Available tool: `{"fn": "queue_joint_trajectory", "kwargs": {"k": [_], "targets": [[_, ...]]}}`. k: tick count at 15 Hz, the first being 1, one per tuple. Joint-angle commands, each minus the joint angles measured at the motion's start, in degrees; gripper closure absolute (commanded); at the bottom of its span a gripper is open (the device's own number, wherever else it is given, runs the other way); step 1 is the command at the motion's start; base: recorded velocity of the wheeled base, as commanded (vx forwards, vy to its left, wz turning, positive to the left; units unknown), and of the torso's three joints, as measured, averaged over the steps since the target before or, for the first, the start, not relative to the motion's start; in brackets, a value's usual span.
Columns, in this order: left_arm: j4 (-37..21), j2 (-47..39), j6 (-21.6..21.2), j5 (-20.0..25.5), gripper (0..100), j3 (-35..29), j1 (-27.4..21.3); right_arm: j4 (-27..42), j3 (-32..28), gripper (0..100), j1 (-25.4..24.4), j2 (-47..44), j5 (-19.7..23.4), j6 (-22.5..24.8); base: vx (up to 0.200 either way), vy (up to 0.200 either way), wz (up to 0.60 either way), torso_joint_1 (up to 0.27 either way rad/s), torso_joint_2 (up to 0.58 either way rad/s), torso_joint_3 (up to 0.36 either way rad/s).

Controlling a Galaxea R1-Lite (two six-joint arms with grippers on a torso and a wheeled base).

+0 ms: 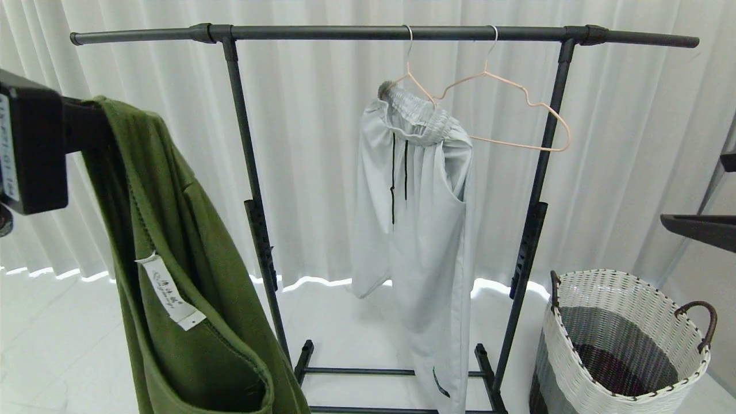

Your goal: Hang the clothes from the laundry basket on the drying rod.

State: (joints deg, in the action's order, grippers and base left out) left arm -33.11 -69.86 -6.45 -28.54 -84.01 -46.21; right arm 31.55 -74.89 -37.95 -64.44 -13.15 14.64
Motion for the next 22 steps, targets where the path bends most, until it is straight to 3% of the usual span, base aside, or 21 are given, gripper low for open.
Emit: {"fn": "queue_joint_trajectory", "kwargs": {"k": [1,5,11,17,22], "targets": [[0.0,4.2,-0.1,-0.3,100,4.2,3.0,0.1,2.6,0,6.9,-0.3,-0.7,3.5,0.0,0.0,0.0,0.0,0.0,0.0],[0.0,8.4,-0.1,-0.3,100,10.4,8.6,-0.2,5.7,0,13.0,-0.2,-0.8,6.6,0.0,0.0,0.0,0.0,0.0,0.0],[0.0,8.6,-1.0,-0.3,100,10.8,8.9,-0.4,7.4,0,13.4,0.3,-3.4,7.2,0.0,0.0,0.0,0.0,0.0,0.0],[0.1,8.6,-1.1,-0.3,100,11.2,8.9,-6.1,11.8,0,13.6,-0.1,-3.2,-2.0,0.0,0.0,0.0,0.012,-0.05,-0.033],[0.1,8.8,-1.0,-0.3,100,12.4,8.9,-8.3,14.1,0,13.6,0.4,-3.2,-4.1,0.0,0.0,0.0,0.129,-0.38,-0.272]]}}
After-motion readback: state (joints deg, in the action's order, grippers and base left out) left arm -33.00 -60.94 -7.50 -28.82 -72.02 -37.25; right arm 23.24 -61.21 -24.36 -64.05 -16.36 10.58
